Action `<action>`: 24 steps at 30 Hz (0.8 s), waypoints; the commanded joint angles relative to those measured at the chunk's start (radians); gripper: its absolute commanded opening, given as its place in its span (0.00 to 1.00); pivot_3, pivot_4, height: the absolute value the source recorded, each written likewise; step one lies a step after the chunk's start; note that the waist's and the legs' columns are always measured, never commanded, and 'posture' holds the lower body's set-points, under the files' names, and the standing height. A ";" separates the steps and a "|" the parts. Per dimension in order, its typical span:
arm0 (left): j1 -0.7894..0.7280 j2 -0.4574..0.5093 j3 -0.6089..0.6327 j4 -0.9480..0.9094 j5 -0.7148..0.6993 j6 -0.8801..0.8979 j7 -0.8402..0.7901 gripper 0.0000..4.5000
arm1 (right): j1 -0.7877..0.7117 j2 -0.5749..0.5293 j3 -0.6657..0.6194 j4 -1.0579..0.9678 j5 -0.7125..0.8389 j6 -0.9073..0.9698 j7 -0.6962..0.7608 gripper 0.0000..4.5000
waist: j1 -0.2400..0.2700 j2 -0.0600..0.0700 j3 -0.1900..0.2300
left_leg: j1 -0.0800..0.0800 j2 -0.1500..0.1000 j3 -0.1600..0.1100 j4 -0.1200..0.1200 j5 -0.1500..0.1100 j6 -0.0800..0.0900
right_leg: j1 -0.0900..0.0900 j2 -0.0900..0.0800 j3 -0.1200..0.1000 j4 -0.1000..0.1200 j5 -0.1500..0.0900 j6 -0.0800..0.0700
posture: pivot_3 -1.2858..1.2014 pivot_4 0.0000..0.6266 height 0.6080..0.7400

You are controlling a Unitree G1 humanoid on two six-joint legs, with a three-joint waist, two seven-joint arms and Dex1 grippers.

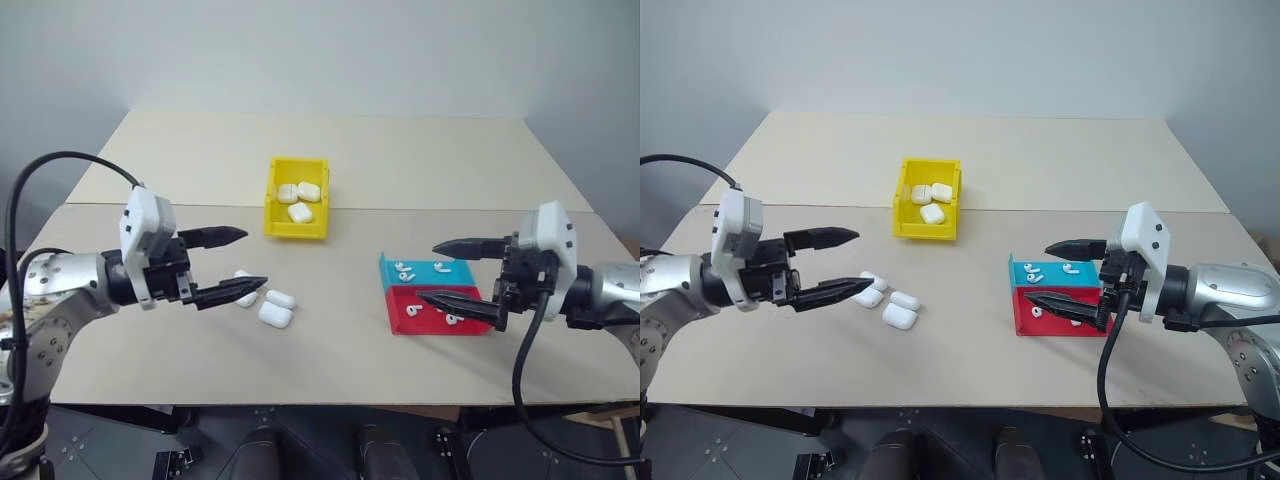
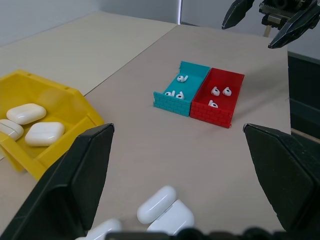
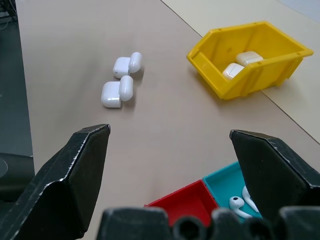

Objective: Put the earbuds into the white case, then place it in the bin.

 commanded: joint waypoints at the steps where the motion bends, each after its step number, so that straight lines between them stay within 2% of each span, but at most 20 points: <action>1: 0.001 0.008 0.022 -0.016 0.002 -0.026 -0.009 1.00 | -0.020 -0.014 -0.022 -0.003 0.014 -0.003 0.004 0.99 | 0.000 0.000 0.000 | 0.000 0.000 0.000 0.000 0.000 0.000 | 0.000 0.000 0.000 0.000 0.000 0.000 | 0.52 0.24 1.00; 4: -0.015 0.021 0.042 -0.006 -0.044 0.055 0.047 1.00 | -0.024 -0.012 -0.020 -0.002 0.014 0.000 -0.001 0.99 | 0.000 0.000 0.000 | 0.000 0.000 0.000 0.000 0.000 0.000 | 0.000 0.000 0.000 0.000 0.000 0.000 | 0.52 0.24 1.00; 9: -0.027 0.111 0.026 -0.012 0.005 0.104 0.069 1.00 | -0.030 -0.010 -0.020 0.009 0.014 0.007 -0.011 0.99 | -0.001 0.000 0.000 | 0.000 0.000 0.000 0.000 0.000 0.000 | -0.001 0.000 0.000 0.000 0.000 0.000 | 0.52 0.24 1.00; 11: -0.064 0.137 -0.015 -0.035 0.042 0.158 0.152 1.00 | -0.036 -0.012 -0.010 0.012 -0.003 0.001 -0.019 0.99 | 0.000 -0.001 0.000 | 0.000 0.000 0.000 0.000 0.000 0.000 | -0.001 0.000 0.000 0.000 0.000 0.000 | 0.52 0.24 1.00; 15: -0.155 0.192 -0.116 -0.014 0.068 0.283 0.189 1.00 | -0.056 -0.010 0.004 0.017 -0.010 0.002 -0.035 0.99 | 0.004 -0.001 0.001 | 0.000 0.000 0.000 0.000 0.000 0.000 | 0.000 0.000 0.000 0.000 0.000 0.000 | 0.52 0.24 1.00; 17: -0.304 0.217 -0.219 0.037 0.030 0.538 0.220 1.00 | -0.053 -0.008 -0.002 0.004 0.000 0.012 -0.045 0.99 | 0.008 -0.002 0.001 | -0.001 0.000 0.000 0.000 0.000 0.000 | -0.002 0.000 0.000 0.000 0.000 0.000 | 0.52 0.24 1.00; 18: -0.362 0.202 -0.252 0.063 0.032 0.623 0.249 1.00 | -0.051 -0.006 -0.005 -0.003 0.005 0.017 -0.053 0.99 | 0.010 -0.002 0.001 | -0.001 0.000 0.000 0.000 0.000 0.000 | -0.002 0.000 0.000 0.000 0.000 0.000 | 0.52 0.24 1.00; 24: -0.553 0.151 -0.406 0.157 0.107 0.732 0.276 1.00 | -0.013 0.029 -0.012 -0.044 0.012 0.019 -0.110 0.99 | 0.012 -0.002 0.001 | -0.006 0.000 0.000 0.000 0.000 0.000 | -0.007 0.001 0.001 0.000 0.000 0.000 | 0.52 0.24 1.00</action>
